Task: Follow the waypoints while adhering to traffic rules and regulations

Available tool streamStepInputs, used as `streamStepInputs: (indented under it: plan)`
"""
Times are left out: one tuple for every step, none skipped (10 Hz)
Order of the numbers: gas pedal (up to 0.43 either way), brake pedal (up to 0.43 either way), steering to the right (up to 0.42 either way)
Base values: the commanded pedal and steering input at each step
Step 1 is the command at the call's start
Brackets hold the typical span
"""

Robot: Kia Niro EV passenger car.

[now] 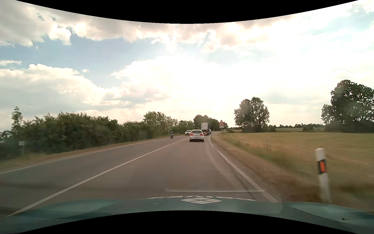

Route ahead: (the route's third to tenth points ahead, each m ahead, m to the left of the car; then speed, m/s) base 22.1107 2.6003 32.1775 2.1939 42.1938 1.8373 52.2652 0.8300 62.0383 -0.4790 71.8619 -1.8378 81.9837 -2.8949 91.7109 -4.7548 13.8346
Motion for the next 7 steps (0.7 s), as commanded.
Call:
streamStepInputs:
  plan:
    - [0.24, 0.0, 0.003]
    - [0.24, 0.0, 0.003]
    - [0.248, 0.0, 0.004]
    - [0.268, 0.0, 0.004]
    - [0.28, 0.0, 0.005]
    - [0.287, 0.0, 0.005]
    - [0.287, 0.0, 0.007]
